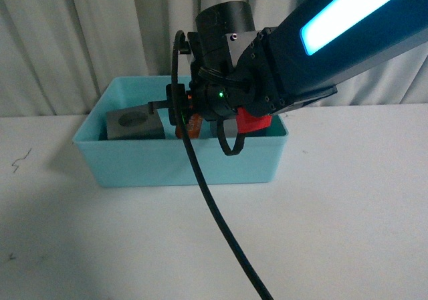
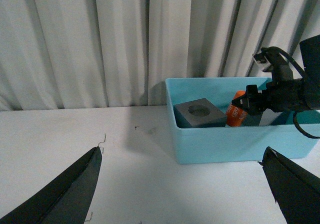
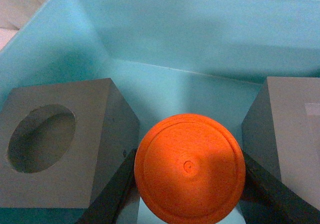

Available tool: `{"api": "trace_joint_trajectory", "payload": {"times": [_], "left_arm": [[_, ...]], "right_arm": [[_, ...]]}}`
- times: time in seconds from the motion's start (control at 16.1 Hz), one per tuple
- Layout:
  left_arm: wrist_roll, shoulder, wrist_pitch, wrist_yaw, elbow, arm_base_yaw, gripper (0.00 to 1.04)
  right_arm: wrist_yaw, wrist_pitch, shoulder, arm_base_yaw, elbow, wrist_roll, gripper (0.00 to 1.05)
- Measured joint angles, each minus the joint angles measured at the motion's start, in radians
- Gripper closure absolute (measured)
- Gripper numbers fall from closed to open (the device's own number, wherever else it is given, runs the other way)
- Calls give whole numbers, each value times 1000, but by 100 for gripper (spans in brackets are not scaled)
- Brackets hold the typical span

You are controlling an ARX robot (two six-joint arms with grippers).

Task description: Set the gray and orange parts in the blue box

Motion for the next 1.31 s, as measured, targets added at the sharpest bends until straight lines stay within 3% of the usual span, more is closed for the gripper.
{"api": "trace_joint_trajectory", "payload": {"times": [0.56,0.87,1.31], "left_arm": [[0,0,0,0,0,0,7],[0,0,0,0,0,0,7],[0,0,0,0,0,0,7]], "right_arm": [[8,-63,43,2,59,-4,57],[3,-47,42,6,61,-20,8],[-18,92,-154,-18,-96,-23,6]]}}
